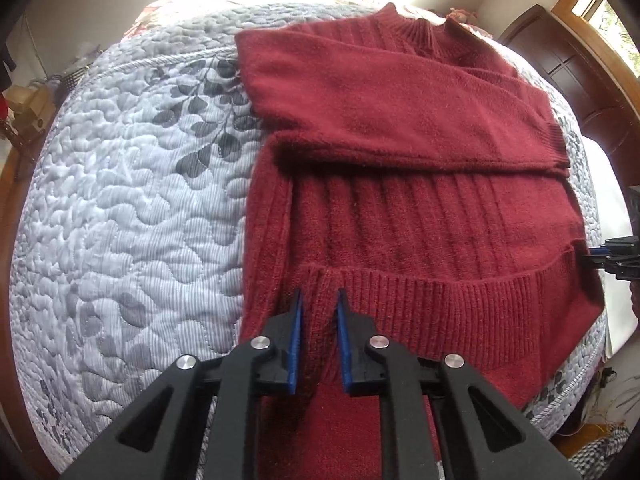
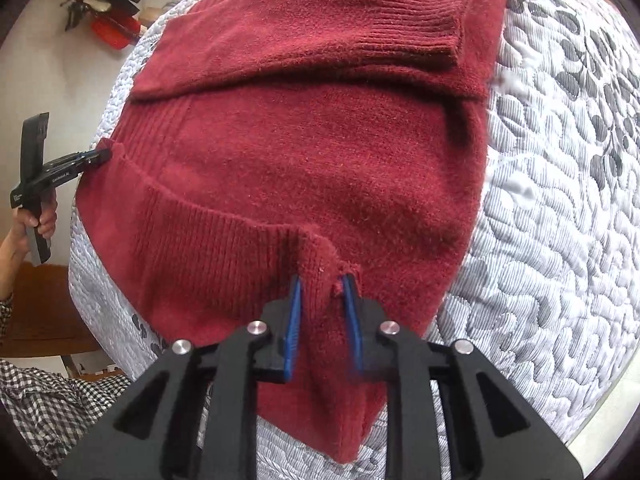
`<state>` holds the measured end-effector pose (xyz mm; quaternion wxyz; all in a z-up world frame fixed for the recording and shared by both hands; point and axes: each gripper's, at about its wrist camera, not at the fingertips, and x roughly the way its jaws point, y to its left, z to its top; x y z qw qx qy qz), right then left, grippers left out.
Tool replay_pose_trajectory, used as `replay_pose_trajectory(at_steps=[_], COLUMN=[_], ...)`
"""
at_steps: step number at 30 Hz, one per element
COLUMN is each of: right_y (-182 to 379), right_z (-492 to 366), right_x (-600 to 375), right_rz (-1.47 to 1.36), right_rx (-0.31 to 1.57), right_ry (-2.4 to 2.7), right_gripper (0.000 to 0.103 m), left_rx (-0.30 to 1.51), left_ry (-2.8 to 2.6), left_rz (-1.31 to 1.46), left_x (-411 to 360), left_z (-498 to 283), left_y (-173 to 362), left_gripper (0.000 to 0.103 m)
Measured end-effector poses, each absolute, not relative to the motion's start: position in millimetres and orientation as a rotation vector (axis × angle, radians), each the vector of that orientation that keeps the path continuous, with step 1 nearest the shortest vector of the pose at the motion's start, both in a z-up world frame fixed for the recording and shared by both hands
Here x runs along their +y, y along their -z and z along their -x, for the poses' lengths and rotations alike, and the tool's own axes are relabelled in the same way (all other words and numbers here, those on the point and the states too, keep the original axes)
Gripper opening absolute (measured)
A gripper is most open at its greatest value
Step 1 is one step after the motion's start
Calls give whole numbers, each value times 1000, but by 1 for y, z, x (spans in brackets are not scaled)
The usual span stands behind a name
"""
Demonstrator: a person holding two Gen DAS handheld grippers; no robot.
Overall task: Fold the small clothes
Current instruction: 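Carry the held hem over the sweater body to the collar with both grippers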
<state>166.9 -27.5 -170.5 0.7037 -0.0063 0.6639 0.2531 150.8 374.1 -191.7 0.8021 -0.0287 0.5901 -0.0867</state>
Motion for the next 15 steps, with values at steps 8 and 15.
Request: replay_pose_trajectory(at_steps=[8, 15], right_y=[177, 160], right_z=[-167, -166], right_x=[-18, -39], right_rz=[13, -132], right_rx=[1479, 1427], right_ry=[-566, -559], right_gripper=[11, 6], left_rx=[1289, 1211], left_ry=[202, 220], left_rz=[23, 71], left_x=[360, 361], left_z=[-157, -146], left_y=[198, 169], left_gripper=[16, 7])
